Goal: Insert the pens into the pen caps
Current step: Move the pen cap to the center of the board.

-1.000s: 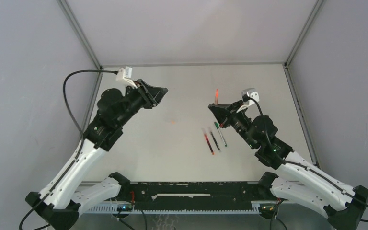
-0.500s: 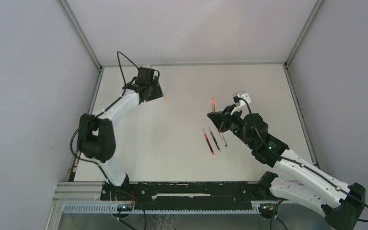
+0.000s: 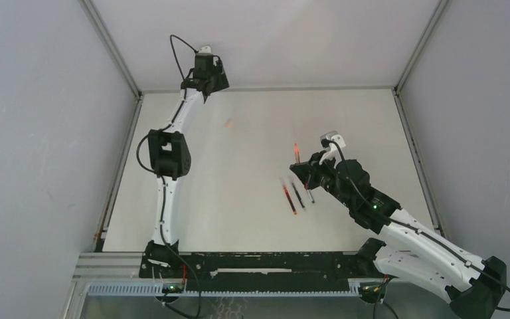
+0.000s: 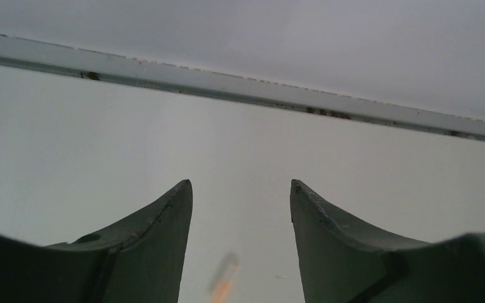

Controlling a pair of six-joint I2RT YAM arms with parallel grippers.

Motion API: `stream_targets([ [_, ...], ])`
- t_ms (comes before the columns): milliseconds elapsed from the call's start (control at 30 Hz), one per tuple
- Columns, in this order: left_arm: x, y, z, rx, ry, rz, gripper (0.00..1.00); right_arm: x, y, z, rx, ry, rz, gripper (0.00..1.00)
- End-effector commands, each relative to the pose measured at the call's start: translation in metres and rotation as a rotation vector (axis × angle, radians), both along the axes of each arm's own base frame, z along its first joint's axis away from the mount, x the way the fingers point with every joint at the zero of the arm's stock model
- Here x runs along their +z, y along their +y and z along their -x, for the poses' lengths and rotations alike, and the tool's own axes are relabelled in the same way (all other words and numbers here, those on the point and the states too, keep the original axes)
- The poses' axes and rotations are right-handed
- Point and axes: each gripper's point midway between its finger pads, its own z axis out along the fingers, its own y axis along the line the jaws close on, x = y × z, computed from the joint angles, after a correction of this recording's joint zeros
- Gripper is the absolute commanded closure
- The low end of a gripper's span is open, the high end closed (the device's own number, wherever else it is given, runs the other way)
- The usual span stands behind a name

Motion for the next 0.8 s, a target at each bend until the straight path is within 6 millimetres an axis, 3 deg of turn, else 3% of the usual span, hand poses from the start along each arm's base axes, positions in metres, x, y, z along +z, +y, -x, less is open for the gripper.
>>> stream_targets([
  [0,-0.013,0.0,-0.015,-0.09,-0.023,0.107,0.37,0.003,-0.006,-0.003,-0.002,-0.02,0.013,1.0],
  [233,-0.034,-0.032,-0.015,-0.188,0.014,0.17,0.37,-0.006,-0.011,-0.009,-0.006,0.008,0.026,1.0],
  [333,-0.043,-0.031,-0.004,-0.18,0.065,0.125,0.37,-0.008,-0.011,-0.011,-0.008,0.016,0.023,1.0],
  [567,-0.09,-0.027,0.035,-0.168,0.28,0.115,0.44,-0.01,-0.008,-0.012,0.003,0.024,0.006,1.0],
  [767,-0.107,-0.021,0.053,-0.163,0.361,0.056,0.46,-0.012,-0.009,-0.013,0.001,0.03,0.01,1.0],
])
